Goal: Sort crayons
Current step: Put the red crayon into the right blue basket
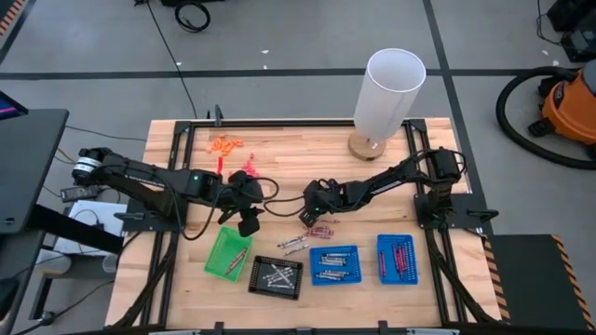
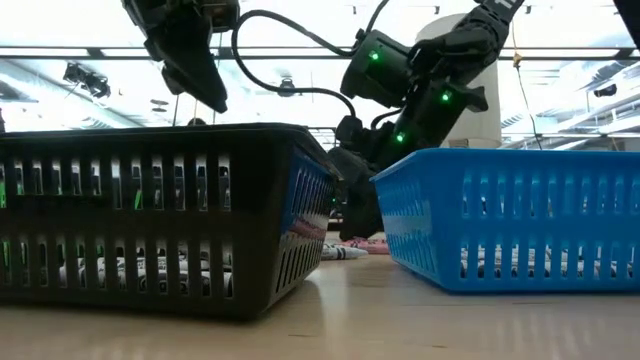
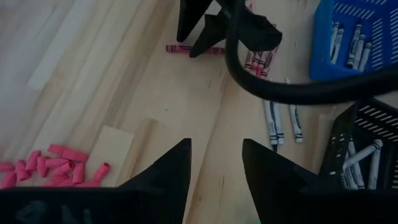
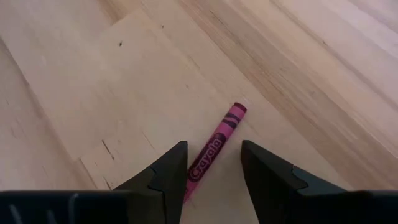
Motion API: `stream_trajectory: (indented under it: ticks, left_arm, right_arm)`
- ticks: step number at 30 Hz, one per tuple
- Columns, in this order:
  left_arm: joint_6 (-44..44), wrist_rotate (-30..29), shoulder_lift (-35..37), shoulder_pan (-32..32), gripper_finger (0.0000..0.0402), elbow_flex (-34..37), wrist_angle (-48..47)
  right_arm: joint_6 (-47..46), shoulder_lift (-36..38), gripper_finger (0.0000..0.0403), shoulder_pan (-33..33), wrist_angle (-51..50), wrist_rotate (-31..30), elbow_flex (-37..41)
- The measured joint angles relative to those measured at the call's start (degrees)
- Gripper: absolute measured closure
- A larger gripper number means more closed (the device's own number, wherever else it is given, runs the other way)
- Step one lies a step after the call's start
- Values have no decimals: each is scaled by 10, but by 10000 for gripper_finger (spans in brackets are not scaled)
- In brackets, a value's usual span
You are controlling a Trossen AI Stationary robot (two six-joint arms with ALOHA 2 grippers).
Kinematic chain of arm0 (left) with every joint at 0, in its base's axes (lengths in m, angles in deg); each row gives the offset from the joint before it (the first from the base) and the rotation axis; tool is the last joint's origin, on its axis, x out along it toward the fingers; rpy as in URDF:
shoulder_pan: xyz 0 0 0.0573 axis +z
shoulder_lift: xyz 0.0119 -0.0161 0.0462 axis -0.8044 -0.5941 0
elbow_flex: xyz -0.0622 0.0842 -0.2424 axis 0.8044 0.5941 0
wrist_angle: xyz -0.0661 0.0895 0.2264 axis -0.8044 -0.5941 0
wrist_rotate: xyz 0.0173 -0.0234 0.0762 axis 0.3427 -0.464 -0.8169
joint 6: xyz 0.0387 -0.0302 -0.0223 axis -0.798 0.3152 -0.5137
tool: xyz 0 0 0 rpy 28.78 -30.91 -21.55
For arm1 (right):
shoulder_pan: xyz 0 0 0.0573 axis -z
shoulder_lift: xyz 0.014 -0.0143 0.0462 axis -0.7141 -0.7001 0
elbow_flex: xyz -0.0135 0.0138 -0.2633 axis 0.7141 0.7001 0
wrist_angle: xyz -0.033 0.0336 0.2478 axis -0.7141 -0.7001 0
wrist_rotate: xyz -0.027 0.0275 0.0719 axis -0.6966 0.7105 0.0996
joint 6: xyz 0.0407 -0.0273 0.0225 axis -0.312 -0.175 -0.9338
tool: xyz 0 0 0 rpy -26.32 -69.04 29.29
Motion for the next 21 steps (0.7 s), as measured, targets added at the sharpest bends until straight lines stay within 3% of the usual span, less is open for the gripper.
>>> stream_trajectory:
  ticks: [5,11,17,21]
  left_arm:
    - [1,0,0,0,249,0,5]
    - [6,0,0,0,249,0,8]
    - [-7,0,0,-3,249,0,71]
    - [-19,0,2,-5,249,0,117]
  right_arm:
    - [0,1,256,-1,-1,-4,1]
    - [0,1,312,-1,-5,-1,2]
    - [2,9,378,0,-6,37,2]
    - [26,23,387,4,-20,78,4]
